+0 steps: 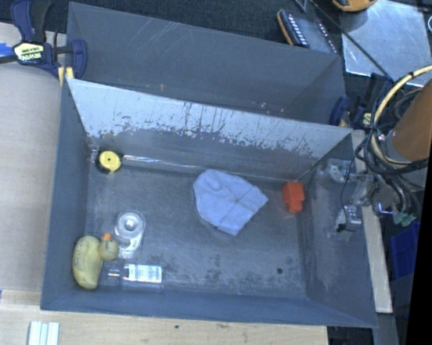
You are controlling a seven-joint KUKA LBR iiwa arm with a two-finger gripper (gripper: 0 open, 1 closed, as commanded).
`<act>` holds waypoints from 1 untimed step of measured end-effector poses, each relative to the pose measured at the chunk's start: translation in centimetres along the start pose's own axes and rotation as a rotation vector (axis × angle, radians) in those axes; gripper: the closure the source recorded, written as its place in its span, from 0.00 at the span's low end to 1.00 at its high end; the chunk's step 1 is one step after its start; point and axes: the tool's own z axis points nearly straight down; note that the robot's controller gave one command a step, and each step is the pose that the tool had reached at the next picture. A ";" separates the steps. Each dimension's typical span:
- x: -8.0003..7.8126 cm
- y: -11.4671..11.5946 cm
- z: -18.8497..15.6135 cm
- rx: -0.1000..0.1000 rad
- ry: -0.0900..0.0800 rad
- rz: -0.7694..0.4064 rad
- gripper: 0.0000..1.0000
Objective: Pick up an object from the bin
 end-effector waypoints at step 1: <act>-0.2 0.1 -0.5 0.002 -0.009 -0.003 0.00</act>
Offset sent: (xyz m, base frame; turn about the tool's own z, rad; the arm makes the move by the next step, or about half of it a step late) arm 0.0379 0.0447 -0.0683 -0.2307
